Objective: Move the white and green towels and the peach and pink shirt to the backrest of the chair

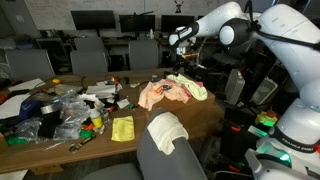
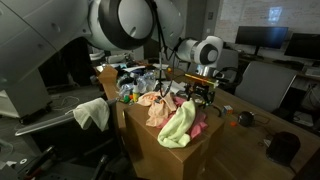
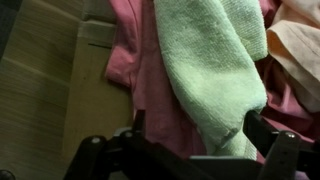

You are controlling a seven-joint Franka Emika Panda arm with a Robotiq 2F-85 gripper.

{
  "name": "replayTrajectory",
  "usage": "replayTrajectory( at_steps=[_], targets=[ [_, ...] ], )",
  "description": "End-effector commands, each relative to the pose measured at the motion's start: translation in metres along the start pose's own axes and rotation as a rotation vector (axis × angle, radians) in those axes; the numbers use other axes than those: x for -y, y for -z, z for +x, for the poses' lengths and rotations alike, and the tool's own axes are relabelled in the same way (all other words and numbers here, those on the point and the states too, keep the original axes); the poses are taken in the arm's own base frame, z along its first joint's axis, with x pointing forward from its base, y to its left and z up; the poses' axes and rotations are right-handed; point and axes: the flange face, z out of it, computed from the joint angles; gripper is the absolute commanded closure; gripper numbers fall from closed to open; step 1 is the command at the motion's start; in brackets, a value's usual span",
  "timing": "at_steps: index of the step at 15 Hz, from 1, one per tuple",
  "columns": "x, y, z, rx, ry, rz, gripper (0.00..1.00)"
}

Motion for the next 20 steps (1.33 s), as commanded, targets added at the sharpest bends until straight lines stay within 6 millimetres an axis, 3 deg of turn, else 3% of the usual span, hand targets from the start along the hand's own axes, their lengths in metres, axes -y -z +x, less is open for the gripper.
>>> replayTrajectory(
  at_steps=[1,7,13,14,20],
  targets=[
    [0.007,0.004,0.007,0.039,0.004,0.034,0.0],
    [0.025,-0.013,-0.001,0.172,0.015,0.09,0.0],
    [0.026,-0.031,-0.004,0.251,-0.001,0.104,0.0],
    [0.025,-0.032,-0.003,0.254,0.001,0.104,0.18],
    [0.021,-0.03,-0.003,0.256,0.006,0.107,0.64]
  ],
)
